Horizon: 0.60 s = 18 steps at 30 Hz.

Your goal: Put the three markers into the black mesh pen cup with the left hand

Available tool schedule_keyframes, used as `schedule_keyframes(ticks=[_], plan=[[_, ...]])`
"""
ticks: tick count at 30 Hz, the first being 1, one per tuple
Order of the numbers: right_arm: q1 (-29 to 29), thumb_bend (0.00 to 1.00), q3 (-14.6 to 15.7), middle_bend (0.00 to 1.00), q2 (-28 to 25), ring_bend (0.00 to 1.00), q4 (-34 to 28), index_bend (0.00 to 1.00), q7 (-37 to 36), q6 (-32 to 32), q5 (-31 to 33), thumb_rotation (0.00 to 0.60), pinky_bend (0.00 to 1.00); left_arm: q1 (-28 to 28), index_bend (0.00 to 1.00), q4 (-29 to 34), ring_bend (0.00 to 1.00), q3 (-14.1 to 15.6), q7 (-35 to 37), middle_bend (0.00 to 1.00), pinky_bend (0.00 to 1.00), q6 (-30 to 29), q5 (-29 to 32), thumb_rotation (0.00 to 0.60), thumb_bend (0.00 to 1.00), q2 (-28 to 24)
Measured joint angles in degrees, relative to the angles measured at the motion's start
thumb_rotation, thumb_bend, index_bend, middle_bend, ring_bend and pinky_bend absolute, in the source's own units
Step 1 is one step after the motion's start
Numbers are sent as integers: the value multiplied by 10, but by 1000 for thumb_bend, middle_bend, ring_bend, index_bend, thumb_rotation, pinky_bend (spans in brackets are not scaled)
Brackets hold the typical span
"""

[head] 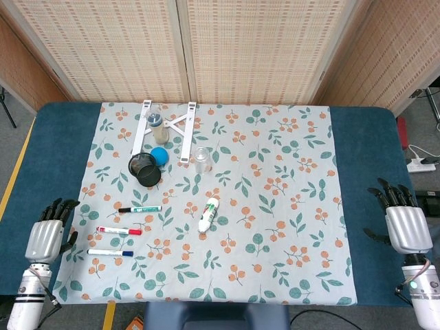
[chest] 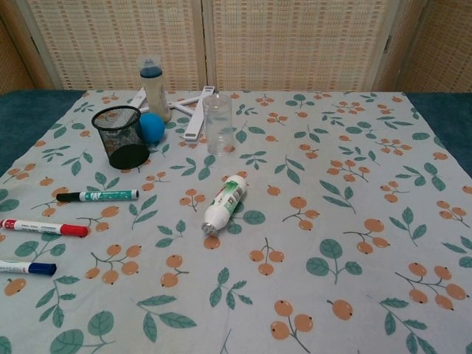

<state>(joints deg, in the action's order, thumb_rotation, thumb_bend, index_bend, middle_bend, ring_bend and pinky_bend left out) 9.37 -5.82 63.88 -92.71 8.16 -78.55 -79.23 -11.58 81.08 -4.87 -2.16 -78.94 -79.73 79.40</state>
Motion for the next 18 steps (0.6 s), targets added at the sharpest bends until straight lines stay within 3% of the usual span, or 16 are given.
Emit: schedule_keyframes(ticks=[8,12,15,18], plan=[[4,24,0,65,-1,150,5,220,-11,12,3,600,94,13,193,89,85,27,-125,188,151,-25,-16,600,330,35],[6,24,0,65,-2,156,8,221,-20,20,6,600,94,24,234,132,116,54,-197,242,161,-35,-33,600,331,66],[7,25,0,65,-4,157,11,221,-29,22,6,600,94,38,274,134,140,81,-247,286,172,-47,-46,600,331,107],[7,25,0,65,-6,157,12,221,-34,21,5,600,94,50,302,114,160,87,-266,321,180,-53,-47,600,331,140]])
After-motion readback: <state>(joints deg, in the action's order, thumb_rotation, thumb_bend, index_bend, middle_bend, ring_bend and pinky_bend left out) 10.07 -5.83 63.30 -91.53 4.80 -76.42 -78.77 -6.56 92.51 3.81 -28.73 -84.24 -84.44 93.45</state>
